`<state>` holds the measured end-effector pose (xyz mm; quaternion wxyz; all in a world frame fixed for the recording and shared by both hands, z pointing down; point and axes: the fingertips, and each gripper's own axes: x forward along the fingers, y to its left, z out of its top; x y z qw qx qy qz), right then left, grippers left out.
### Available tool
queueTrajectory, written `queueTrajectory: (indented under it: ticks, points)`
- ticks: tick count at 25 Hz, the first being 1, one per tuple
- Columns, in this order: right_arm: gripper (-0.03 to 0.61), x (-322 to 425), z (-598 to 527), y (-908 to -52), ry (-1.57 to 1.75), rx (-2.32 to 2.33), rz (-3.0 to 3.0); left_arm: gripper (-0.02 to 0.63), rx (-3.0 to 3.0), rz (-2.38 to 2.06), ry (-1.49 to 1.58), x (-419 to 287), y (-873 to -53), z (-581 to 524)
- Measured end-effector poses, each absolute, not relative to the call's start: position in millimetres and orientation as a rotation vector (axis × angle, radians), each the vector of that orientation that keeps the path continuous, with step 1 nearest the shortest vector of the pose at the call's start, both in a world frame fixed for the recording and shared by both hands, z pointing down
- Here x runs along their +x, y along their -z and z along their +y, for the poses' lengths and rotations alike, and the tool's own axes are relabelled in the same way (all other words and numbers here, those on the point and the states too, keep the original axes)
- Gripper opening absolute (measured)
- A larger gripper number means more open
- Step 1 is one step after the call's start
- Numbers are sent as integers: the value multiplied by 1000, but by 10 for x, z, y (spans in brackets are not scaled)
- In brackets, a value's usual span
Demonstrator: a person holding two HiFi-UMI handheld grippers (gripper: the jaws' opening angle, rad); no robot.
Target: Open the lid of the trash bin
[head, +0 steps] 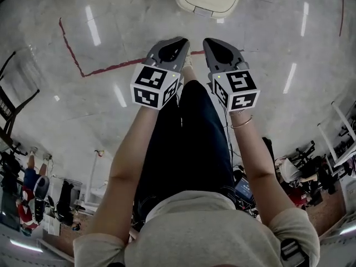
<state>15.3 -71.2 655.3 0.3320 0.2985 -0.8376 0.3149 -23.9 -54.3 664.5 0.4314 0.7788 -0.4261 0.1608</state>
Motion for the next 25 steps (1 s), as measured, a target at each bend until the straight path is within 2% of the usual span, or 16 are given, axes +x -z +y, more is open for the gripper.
queueTrajectory:
  ticks: [12, 25]
  points:
    - [8, 314, -1083, -7481, -835, 921, -2103, 9, 1926, -1060, -426, -228, -7251, -639]
    - [8, 269, -1333, -7904, -804, 949, -2097, 9, 1868, -1104, -408, -244, -7565, -751]
